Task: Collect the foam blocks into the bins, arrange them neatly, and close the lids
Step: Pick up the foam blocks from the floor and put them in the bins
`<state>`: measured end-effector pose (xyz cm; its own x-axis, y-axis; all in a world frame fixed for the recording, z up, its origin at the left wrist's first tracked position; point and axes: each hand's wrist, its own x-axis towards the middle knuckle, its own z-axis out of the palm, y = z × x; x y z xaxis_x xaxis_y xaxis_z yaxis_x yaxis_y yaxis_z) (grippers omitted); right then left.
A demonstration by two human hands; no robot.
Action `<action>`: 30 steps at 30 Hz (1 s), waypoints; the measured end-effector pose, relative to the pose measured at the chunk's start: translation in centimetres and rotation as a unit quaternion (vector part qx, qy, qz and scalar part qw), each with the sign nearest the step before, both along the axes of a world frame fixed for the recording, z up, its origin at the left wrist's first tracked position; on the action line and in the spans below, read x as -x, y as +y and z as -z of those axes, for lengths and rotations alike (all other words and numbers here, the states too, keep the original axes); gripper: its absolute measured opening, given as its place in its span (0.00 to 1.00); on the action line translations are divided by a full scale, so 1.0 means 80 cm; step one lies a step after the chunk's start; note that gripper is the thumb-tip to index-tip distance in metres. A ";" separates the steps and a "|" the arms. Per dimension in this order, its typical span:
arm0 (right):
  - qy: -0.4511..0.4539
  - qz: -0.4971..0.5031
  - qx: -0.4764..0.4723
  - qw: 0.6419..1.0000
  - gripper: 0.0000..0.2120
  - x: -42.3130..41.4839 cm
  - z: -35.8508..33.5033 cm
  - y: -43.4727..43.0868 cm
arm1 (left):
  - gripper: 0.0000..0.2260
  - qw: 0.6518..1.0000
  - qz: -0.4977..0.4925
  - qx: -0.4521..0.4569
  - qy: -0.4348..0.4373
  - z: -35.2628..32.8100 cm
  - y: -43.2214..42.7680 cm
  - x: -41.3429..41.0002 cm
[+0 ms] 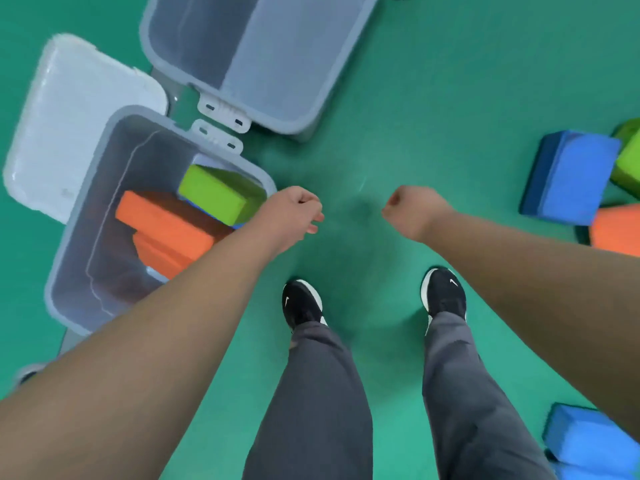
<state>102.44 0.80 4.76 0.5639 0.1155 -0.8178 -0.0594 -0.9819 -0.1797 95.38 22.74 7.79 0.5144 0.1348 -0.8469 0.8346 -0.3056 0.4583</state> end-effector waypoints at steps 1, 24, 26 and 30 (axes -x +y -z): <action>0.002 0.022 0.000 1.000 0.13 -0.001 0.002 -0.020 | 0.09 1.000 0.028 0.001 0.000 -0.002 -0.019 -0.017; 0.047 0.245 0.056 0.967 0.15 0.043 0.063 -0.658 | 0.12 0.979 0.140 0.002 0.145 0.105 -0.614 -0.154; 0.020 0.281 0.069 0.957 0.12 0.035 0.069 -0.697 | 0.12 0.980 0.147 -0.008 0.131 0.118 -0.654 -0.161; -0.055 0.385 0.071 0.919 0.15 0.024 0.109 -0.743 | 0.12 0.980 0.173 -0.020 0.096 0.156 -0.713 -0.171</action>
<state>100.55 -58.68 -3.96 0.5137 -0.4552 -0.7272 -0.7354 -0.6702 -0.1000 109.07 -34.34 -4.70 0.3661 0.0148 -0.9305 0.7476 -0.6001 0.2846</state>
